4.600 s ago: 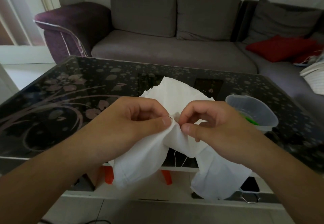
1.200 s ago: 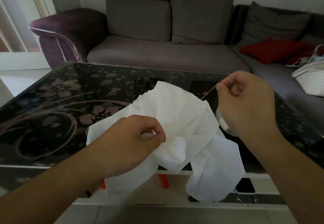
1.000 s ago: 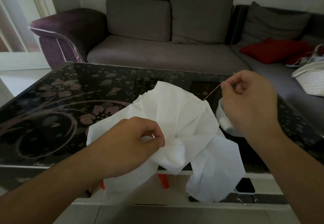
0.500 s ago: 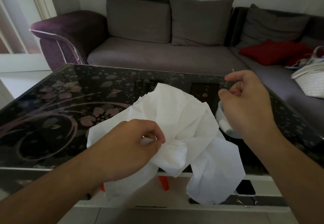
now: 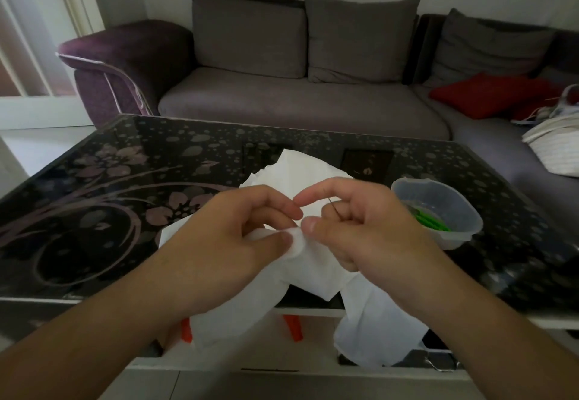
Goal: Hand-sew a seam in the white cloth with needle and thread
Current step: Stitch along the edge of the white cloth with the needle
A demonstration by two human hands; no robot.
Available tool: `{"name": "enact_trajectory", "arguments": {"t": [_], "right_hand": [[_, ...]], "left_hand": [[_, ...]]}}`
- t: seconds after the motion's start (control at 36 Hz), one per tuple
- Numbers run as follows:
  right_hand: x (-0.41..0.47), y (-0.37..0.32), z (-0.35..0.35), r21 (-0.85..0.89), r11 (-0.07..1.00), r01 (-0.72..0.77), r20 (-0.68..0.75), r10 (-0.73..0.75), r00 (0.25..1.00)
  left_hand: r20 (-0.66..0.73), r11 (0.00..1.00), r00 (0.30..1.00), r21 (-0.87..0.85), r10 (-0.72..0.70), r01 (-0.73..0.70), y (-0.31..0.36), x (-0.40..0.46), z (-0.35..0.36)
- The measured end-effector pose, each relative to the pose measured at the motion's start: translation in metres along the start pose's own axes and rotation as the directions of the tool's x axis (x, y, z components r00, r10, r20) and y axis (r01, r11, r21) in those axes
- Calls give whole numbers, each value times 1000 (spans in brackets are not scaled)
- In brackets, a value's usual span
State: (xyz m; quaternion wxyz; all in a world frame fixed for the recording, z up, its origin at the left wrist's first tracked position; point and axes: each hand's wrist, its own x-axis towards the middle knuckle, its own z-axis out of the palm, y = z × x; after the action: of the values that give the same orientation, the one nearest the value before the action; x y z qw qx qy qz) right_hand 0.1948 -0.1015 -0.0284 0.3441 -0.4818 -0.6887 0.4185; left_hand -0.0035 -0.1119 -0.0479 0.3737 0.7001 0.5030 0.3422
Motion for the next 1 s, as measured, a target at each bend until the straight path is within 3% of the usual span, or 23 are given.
{"name": "enact_trajectory", "arguments": {"t": [0.19,0.39,0.56,0.89,0.94,1.0], "right_hand": [[2,2,-4,-56,998,-15,75,19,997],[-2,12,-2,-152,988,21,52,-13,999],[6,7,-5,-136,989,52,21,-50,999],[5,5,-6,-255,966,45,-34,-55,998],[7,4,-8,-210,978,7,-32,-14,999],[8,2,-11,-33,994,-101,-8,101,995]], "left_hand": [[1,999,1000,-53,11,-11,5,-2,-3],[-37,995,999,98,6,-2,-2,-8,1],[13,982,1000,189,-17,14,1,1,-6],[-11,998,1000,55,-10,10,0,-1,-8],[-12,1000,1000,28,-8,9,1,-1,-9],[-12,1000,1000,1,-14,14,2,-2,-10]]}}
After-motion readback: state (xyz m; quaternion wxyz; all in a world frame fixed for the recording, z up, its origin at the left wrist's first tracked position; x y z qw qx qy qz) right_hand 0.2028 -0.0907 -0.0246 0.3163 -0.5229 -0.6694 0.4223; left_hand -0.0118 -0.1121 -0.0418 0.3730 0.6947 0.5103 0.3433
